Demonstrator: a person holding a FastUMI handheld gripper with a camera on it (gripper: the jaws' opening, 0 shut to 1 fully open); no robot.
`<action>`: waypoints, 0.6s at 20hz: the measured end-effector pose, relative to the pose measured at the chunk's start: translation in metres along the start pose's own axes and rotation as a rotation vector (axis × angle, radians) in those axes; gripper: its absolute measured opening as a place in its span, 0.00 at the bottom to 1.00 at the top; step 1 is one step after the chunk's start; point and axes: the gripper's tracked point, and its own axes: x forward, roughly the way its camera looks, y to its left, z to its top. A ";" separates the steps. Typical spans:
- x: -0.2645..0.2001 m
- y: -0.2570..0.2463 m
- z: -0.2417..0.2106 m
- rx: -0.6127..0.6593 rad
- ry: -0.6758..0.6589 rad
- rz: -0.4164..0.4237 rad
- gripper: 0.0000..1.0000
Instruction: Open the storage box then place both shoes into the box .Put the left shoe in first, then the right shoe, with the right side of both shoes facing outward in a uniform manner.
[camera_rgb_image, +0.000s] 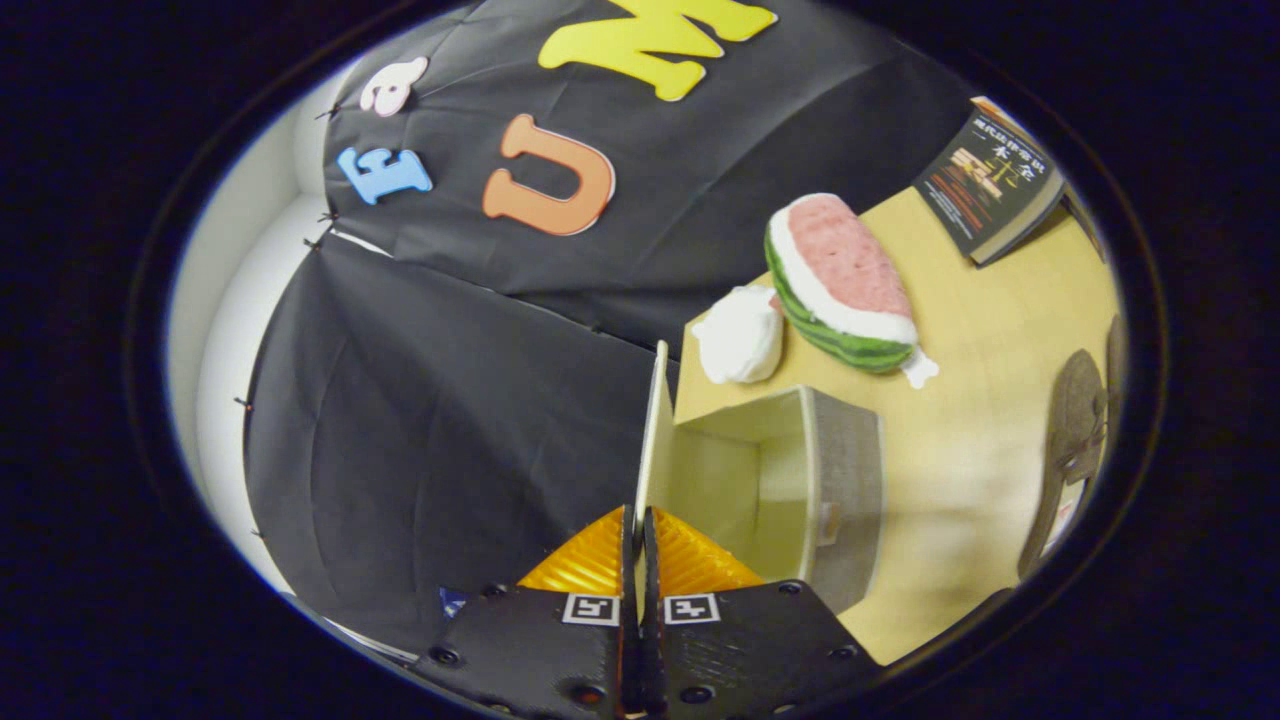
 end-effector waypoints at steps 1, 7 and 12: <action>0.005 0.012 -0.001 -0.005 -0.002 0.010 0.02; 0.044 0.070 -0.012 -0.024 0.001 0.039 0.02; 0.081 0.098 -0.023 -0.044 0.018 0.018 0.02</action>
